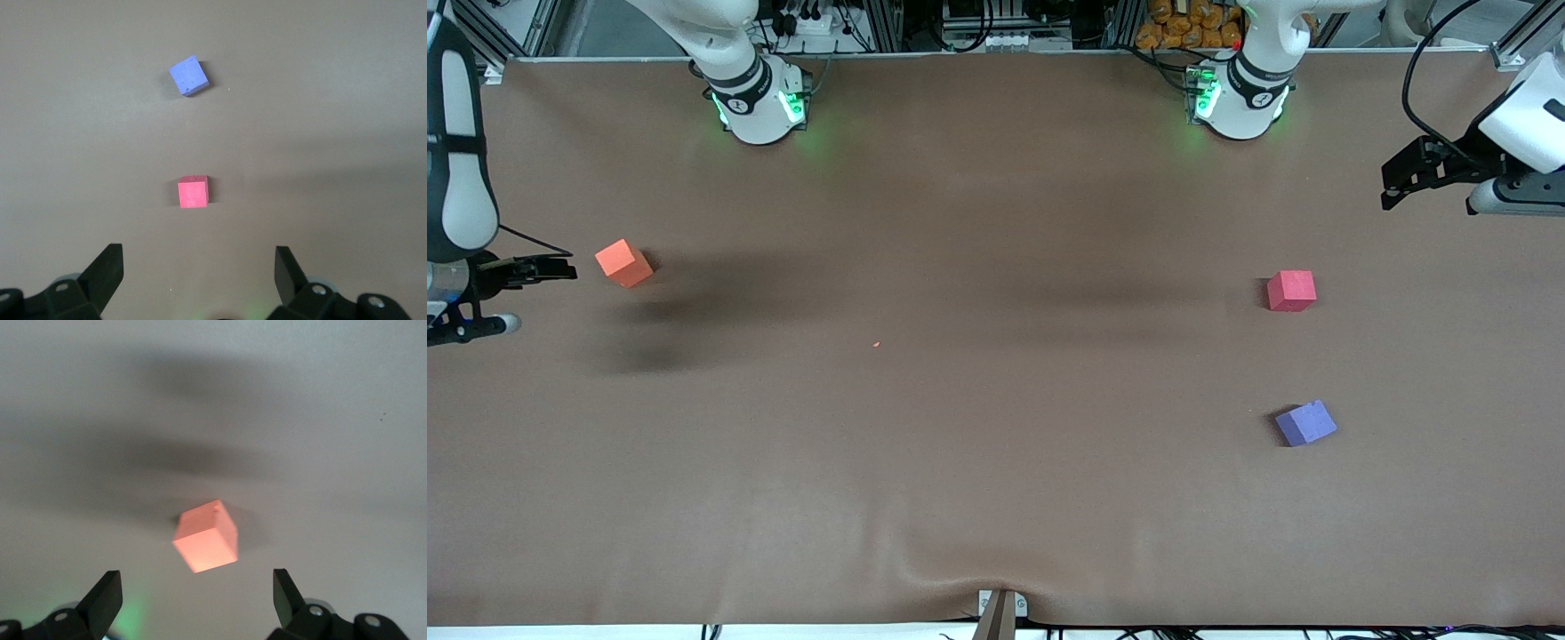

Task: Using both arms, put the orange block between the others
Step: 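Lower the right gripper and grasp the orange cube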

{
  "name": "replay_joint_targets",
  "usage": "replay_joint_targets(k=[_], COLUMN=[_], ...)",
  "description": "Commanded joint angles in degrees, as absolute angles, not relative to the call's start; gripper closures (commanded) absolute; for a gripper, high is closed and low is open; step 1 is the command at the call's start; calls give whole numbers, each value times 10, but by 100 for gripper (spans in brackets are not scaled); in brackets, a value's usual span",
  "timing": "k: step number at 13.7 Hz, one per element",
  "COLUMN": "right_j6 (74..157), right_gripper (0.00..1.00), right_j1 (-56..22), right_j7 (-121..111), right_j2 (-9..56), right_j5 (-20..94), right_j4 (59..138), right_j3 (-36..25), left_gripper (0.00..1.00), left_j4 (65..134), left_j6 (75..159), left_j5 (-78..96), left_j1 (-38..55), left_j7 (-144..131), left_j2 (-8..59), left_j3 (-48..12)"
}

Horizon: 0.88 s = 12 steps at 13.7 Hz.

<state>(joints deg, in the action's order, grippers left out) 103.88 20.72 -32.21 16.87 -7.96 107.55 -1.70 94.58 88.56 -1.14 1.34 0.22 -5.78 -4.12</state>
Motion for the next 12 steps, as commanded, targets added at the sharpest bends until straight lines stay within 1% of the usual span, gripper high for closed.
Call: replay_joint_targets(k=[1, 3, 4, 7, 9, 12], right_j6=[1080, 1104, 1130, 1167, 1170, 1170], right_gripper=[0, 0, 0, 0, 0, 0], right_j1=[228, 215, 202, 186, 186, 212], right_j7=[-387, -423, -441, -481, -494, -495], right_j2=[203, 214, 220, 230, 243, 256], right_j5=[-114, -143, -154, -163, -193, -224], right_j4=[1106, 1135, 1158, 1211, 1218, 1221], right_j3=[-7, -5, -5, -5, -5, -6], left_gripper=[0, 0, 0, 0, 0, 0], left_j4=[936, 936, 936, 936, 936, 936], left_j6=[881, 881, 881, 881, 881, 880], left_j5=[-11, -11, -11, -11, -11, -11], left_j1=[11, 12, 12, 11, 10, 8], left_j7=[13, 13, 13, 13, 13, 14], left_j2=[-55, -55, -55, -55, -55, -56], left_j3=[-42, -42, -42, -42, -42, -41])
